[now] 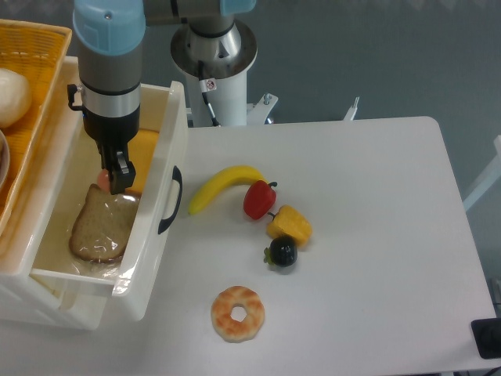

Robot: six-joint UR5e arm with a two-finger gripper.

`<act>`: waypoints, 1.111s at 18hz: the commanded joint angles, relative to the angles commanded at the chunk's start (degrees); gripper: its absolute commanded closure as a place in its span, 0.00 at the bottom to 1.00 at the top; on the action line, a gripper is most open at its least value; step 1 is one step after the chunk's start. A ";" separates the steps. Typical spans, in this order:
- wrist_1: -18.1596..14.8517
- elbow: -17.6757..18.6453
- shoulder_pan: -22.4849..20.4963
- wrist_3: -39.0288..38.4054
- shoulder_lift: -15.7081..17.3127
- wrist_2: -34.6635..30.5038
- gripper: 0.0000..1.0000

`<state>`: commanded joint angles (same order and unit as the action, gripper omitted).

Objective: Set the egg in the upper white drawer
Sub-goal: 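Lower the egg into the drawer beside the bread slice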

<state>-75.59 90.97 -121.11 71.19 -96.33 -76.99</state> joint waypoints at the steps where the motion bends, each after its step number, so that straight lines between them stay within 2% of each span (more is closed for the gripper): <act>1: 0.00 0.09 0.09 0.00 0.00 0.00 0.66; 20: -0.09 1.32 0.62 0.18 -0.18 -0.09 0.63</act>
<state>-75.67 92.29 -120.50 71.37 -96.50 -77.08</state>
